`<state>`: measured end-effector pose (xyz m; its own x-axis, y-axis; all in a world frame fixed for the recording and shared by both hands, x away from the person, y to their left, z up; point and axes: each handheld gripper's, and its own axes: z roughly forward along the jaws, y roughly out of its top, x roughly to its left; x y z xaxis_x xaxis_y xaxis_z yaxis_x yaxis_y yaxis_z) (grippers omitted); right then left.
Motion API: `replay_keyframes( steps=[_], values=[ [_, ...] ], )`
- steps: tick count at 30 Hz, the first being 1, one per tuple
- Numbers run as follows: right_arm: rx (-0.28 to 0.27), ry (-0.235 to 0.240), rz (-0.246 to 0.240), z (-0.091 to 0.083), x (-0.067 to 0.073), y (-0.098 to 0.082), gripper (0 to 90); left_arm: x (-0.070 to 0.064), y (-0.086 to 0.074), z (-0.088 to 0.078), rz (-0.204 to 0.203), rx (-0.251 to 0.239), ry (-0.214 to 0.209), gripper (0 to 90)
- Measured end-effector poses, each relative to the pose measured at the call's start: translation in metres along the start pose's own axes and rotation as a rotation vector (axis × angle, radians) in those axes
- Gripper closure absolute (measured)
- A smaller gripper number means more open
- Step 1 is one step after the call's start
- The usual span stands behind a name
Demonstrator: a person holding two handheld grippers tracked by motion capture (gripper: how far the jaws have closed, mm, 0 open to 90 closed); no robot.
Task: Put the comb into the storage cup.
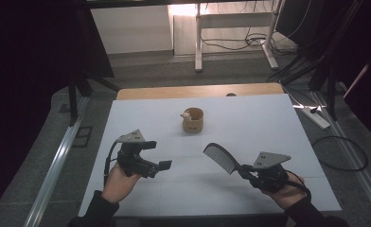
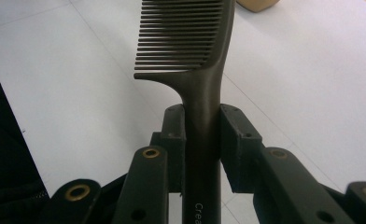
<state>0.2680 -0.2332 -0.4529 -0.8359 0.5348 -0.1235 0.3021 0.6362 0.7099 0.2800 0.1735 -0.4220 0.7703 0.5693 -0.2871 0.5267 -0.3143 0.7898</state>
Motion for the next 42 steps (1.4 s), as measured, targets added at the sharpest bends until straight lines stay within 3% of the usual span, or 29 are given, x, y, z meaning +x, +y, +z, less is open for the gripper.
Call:
replay_keyframes(
  steps=[10,42],
  values=[
    [-0.023,-0.001,-0.033,0.0,0.006,0.003,72.5,0.002,0.014,0.016,0.004,0.018,-0.033,0.0],
    [-0.099,-0.015,-0.088,-0.002,0.021,0.014,72.5,-0.002,0.051,0.055,-0.016,-0.004,-0.172,0.0]
  ],
)
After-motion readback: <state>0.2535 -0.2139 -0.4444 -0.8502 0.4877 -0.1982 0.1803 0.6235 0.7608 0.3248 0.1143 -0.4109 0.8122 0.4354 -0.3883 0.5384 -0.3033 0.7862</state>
